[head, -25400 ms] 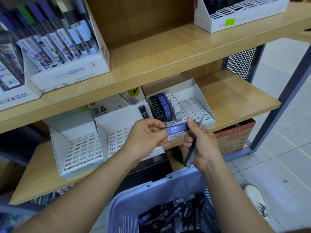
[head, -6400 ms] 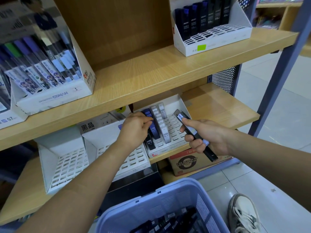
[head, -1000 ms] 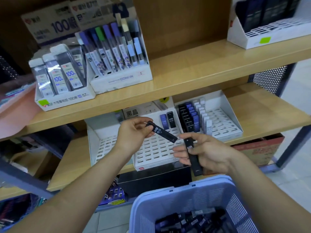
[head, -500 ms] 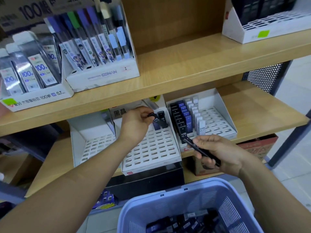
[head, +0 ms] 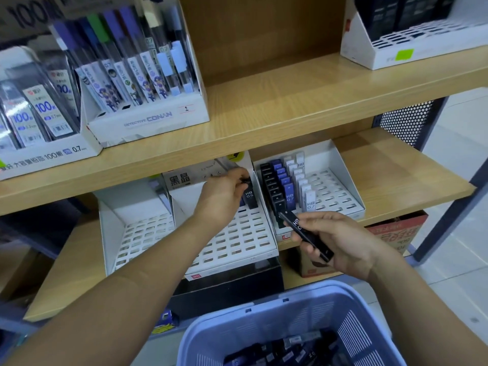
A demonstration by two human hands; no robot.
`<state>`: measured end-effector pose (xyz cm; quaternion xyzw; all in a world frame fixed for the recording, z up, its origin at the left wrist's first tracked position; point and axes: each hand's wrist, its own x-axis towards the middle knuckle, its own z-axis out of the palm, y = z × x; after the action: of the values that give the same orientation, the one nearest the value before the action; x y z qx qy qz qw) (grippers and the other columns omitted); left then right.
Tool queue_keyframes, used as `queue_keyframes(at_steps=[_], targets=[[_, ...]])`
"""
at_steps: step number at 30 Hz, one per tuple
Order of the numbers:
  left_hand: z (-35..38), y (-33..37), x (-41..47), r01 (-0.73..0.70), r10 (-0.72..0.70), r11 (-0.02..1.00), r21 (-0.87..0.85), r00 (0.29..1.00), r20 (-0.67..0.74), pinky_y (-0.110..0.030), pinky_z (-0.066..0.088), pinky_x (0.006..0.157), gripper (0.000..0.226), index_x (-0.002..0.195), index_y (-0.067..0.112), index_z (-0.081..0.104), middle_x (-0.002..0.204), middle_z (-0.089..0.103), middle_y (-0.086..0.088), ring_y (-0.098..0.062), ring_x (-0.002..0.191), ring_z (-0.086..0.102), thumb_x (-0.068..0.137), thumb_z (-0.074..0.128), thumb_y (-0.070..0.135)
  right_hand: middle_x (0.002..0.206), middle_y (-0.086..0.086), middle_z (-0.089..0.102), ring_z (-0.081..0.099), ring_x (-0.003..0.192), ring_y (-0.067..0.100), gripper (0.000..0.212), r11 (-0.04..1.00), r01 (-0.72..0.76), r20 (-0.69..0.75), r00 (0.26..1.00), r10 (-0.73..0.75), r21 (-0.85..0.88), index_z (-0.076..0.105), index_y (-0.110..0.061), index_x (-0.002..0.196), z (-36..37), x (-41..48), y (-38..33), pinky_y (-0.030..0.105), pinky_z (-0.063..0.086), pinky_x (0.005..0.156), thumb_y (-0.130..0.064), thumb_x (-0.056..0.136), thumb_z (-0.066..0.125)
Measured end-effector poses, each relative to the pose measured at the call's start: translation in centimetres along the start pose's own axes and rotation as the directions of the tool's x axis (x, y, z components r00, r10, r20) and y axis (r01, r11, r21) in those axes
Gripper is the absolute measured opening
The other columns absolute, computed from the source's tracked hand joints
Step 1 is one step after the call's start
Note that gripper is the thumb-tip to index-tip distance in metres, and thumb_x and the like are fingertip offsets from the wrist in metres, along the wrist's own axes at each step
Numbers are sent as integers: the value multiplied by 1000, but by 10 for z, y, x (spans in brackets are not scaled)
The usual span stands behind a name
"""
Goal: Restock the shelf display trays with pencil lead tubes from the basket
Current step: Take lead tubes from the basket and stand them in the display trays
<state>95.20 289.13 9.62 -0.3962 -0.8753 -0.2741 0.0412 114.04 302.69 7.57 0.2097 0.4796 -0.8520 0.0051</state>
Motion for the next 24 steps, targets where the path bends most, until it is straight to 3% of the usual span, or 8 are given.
queue_keyframes(at_steps=[3,6,8,10,12,15,21,24], targets=[[6,0,2,-26,27,998,49,999,-31,-30,52,81,20,111,14,67,102,71,-7,-22,90,65,94,57,15,76,17,66,57,51,17,18,999,15,-16,1000,-15,31,66,-3,107,2,0,0,20,46,41,-1,93,55],[1,3,5,-128,139,981,149,988,-69,-27,48,81,16,101,7,73,100,67,-10,-25,90,63,90,60,8,77,15,67,61,55,17,23,999,34,-23,999,-33,19,65,-3,112,5,1,0,20,50,44,0,91,57],[-4,10,1,-81,86,994,68,994,-64,-22,45,77,19,102,11,72,97,65,-6,-19,84,61,90,59,6,77,15,69,65,58,18,22,999,50,-18,999,-50,-5,66,-4,110,8,1,-1,21,53,47,-1,90,59],[-15,25,-6,111,-103,967,-230,994,47,-23,51,67,20,99,17,71,87,66,-1,-12,69,59,90,58,6,77,15,71,68,60,18,21,997,72,-23,997,-72,-11,68,-5,106,10,1,-2,21,54,48,-1,87,61],[-30,42,-15,289,-164,818,-498,946,281,-23,55,62,16,100,16,70,84,68,-6,-11,62,59,91,60,8,79,15,72,69,62,18,23,996,90,-26,996,-91,-18,69,-6,104,12,0,-3,21,54,48,-4,81,65],[-39,54,-31,333,-42,795,-507,864,502,-21,56,65,22,110,17,67,96,67,-14,-12,67,63,88,66,15,82,15,73,71,67,19,31,993,103,-7,995,-104,-48,71,-6,103,19,-1,-3,22,55,51,-10,71,71],[-42,42,-41,350,-126,762,-545,905,406,-22,57,68,19,100,8,71,89,67,-19,-15,69,68,82,69,1,90,19,73,70,65,18,30,994,21,1,1000,-21,-106,71,-5,104,21,-2,-2,22,53,49,-29,86,65],[-49,35,-42,368,-171,727,-580,915,366,-23,57,67,19,98,8,70,83,69,-17,-19,71,69,82,69,-2,88,19,73,66,57,14,32,988,-24,20,999,27,-154,70,-4,104,17,-3,-4,19,51,46,-26,82,66]])
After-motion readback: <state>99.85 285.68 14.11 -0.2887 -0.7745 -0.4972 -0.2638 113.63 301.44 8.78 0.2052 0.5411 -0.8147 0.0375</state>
